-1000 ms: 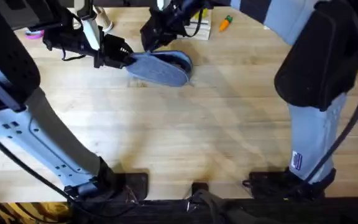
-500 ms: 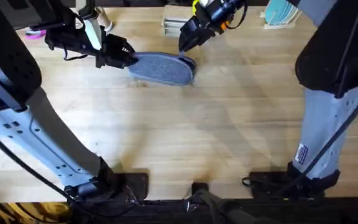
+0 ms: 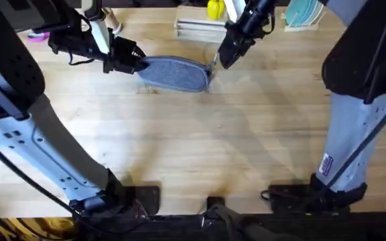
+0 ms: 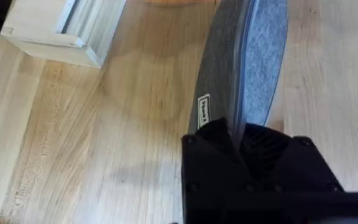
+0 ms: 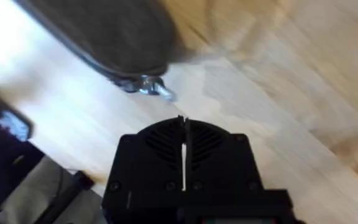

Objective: Unzip the bag, pick up the pens from the table one at a time and place them inside, then zip the bag closed.

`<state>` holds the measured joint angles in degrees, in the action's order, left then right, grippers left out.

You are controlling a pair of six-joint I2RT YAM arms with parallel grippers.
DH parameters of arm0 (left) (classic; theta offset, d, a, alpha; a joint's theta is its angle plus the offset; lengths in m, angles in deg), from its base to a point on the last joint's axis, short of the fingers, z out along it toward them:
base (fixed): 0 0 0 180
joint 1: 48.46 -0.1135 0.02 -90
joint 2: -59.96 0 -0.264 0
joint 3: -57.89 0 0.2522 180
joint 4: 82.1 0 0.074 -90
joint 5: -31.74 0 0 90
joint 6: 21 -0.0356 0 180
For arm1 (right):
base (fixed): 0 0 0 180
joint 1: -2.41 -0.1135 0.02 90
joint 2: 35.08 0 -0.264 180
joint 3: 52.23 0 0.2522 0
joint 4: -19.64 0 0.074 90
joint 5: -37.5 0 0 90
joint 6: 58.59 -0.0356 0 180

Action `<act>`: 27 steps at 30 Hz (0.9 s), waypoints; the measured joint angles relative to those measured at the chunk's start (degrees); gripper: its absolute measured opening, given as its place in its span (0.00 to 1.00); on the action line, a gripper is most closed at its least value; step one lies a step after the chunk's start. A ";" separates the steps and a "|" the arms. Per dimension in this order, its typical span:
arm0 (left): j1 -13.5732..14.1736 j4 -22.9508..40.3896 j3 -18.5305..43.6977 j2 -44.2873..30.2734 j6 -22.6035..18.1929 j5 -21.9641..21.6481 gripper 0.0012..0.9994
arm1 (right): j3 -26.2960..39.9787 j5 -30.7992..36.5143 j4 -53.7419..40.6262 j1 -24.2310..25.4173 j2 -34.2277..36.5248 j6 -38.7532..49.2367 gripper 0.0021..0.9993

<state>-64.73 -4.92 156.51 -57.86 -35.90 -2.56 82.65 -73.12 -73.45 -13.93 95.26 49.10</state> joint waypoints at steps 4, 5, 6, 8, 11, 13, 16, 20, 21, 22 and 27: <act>0.00 0.02 0.00 0.00 0.00 0.00 0.04 | 0.00 4.95 0.04 0.56 0.00 0.15 0.03; 0.00 0.02 0.00 0.00 0.00 0.00 0.04 | 0.00 5.72 0.04 0.65 0.00 0.14 0.03; 0.00 0.09 0.00 0.00 0.00 0.00 0.04 | 0.00 6.28 0.02 0.70 0.00 0.13 0.03; 0.00 0.28 0.00 0.00 0.00 0.00 0.04 | 0.00 6.89 0.04 0.72 0.00 0.09 0.03; -0.04 0.67 0.00 0.00 0.00 -0.02 0.04 | 0.13 7.37 -1.02 0.72 0.00 -0.13 0.03; -0.04 0.76 0.00 0.00 0.00 -0.02 0.04 | 1.05 7.60 -2.76 0.72 0.00 -0.22 0.03; -0.04 0.81 0.00 0.00 0.00 -0.02 0.04 | 4.45 7.75 -4.46 0.72 -0.03 -0.38 0.03; -0.04 0.83 0.00 0.00 0.00 -0.02 0.04 | 10.22 7.90 -6.56 0.72 -2.27 -0.53 0.03; -0.04 0.83 0.00 0.00 0.00 -0.02 0.04 | 11.60 7.96 -6.98 0.72 -3.24 -0.58 0.05; -0.04 0.83 0.00 0.00 0.00 -0.02 0.04 | 13.05 8.18 -7.57 0.72 -4.34 -0.56 0.12; -0.06 0.83 0.00 0.00 0.00 -0.03 0.04 | 17.60 12.66 -10.64 0.71 -8.60 -0.71 0.71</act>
<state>-64.79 -4.09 156.51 -57.86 -35.90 -2.59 100.25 -60.46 -84.09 -13.22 86.66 48.40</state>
